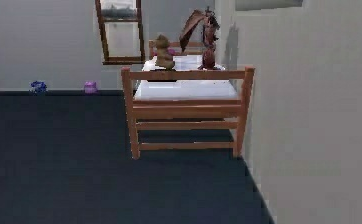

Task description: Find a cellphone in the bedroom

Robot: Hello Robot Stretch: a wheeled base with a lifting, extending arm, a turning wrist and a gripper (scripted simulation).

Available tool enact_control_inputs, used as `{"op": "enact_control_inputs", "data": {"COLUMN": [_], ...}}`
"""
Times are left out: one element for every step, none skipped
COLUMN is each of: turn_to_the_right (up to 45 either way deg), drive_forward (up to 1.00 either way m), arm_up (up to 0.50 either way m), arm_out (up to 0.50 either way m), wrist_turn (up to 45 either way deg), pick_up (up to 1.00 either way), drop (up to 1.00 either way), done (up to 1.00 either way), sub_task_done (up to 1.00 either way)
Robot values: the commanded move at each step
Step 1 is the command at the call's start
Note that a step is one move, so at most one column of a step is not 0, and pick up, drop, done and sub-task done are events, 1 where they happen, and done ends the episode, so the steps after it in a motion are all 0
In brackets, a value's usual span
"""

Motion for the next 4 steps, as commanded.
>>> {"op": "enact_control_inputs", "data": {"turn_to_the_right": [-21.0, 0.0, -30.0, 0.0], "drive_forward": [0.00, 0.60, 0.00, 1.00], "arm_up": [0.00, 0.00, 0.00, 0.00], "arm_out": [0.00, 0.00, 0.00, 0.00], "wrist_turn": [0.0, 0.0, 0.0, 0.0], "pick_up": [0.00, 0.00, 0.00, 0.00], "drop": [0.00, 0.00, 0.00, 0.00], "done": [0.00, 0.00, 0.00, 0.00], "sub_task_done": [0.00, 0.00, 0.00, 0.00]}}
